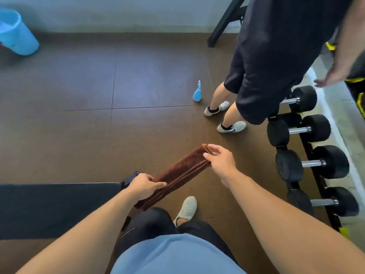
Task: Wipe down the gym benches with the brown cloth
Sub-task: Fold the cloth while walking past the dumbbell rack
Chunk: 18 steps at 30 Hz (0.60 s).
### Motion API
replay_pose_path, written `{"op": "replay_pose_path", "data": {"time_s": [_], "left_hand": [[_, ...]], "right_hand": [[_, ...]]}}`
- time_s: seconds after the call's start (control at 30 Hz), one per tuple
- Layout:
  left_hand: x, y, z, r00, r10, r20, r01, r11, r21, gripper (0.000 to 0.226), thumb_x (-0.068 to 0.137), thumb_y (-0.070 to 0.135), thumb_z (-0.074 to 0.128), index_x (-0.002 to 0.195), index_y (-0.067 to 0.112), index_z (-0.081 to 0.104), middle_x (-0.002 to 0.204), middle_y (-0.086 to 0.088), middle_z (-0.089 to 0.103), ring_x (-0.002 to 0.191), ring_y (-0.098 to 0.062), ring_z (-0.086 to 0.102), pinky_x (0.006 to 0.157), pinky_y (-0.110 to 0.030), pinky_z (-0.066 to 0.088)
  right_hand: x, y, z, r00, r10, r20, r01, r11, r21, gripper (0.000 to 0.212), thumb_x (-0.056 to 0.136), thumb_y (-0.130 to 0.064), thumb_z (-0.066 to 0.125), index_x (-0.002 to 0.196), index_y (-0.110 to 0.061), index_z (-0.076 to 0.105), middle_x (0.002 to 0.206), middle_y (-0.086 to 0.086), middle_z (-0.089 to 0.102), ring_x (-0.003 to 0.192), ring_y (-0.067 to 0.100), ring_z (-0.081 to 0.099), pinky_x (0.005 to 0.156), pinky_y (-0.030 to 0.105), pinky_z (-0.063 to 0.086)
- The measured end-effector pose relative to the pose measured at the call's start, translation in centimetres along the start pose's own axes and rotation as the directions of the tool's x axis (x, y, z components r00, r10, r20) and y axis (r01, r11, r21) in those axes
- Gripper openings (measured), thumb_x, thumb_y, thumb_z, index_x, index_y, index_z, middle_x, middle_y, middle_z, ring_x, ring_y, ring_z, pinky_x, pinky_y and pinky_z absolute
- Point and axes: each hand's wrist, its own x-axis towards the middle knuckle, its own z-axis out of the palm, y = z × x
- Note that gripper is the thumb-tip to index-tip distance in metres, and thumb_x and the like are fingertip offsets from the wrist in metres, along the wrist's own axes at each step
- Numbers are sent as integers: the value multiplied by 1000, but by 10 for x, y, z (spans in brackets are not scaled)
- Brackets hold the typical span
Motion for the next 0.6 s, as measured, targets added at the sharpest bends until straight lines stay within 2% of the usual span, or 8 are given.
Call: {"op": "replay_pose_path", "data": {"time_s": [0.17,0.27,0.37,0.43,0.5,0.6], "left_hand": [[29,39,-35,995,-9,-97,6,1000,-30,41,89,54,71,101,15,69,90,-1,71,76,-15,68,55,-22,45],[53,51,-70,985,-14,-170,5,999,-52,28,88,46,73,92,20,66,87,-1,70,80,-20,67,65,-30,49],[84,58,-111,984,-28,-177,13,997,-82,11,84,31,73,83,26,64,87,-2,71,83,-22,68,75,-32,54],[107,63,-141,986,-30,-166,16,996,-87,6,78,26,70,80,28,65,85,1,71,84,-23,69,80,-33,57],[131,67,-173,988,-29,-149,15,995,-94,7,76,24,70,80,28,66,84,2,71,84,-23,69,82,-33,58],[162,69,-220,993,-29,-118,17,995,-99,14,79,22,73,92,27,71,91,-2,74,85,-22,70,80,-32,58]], "right_hand": [[39,-46,4,1000,10,28,-8,998,-55,45,98,-18,73,142,-27,62,132,-3,69,120,19,66,108,46,55],[65,-77,23,998,4,55,2,993,-120,51,96,-18,76,144,-25,61,132,-4,70,120,19,66,109,45,54],[95,-113,53,997,12,80,3,981,-195,52,92,-13,78,142,-21,64,130,-2,72,118,20,67,109,39,52],[117,-140,78,995,27,96,0,963,-269,48,92,-11,77,138,-21,68,127,0,74,116,21,67,98,28,51],[138,-166,104,994,35,99,-1,944,-330,42,92,-12,76,133,-21,72,124,1,74,111,22,66,85,23,45],[164,-206,140,995,56,86,-20,928,-371,32,95,-17,74,127,-21,70,121,3,71,103,21,59,83,24,41]]}}
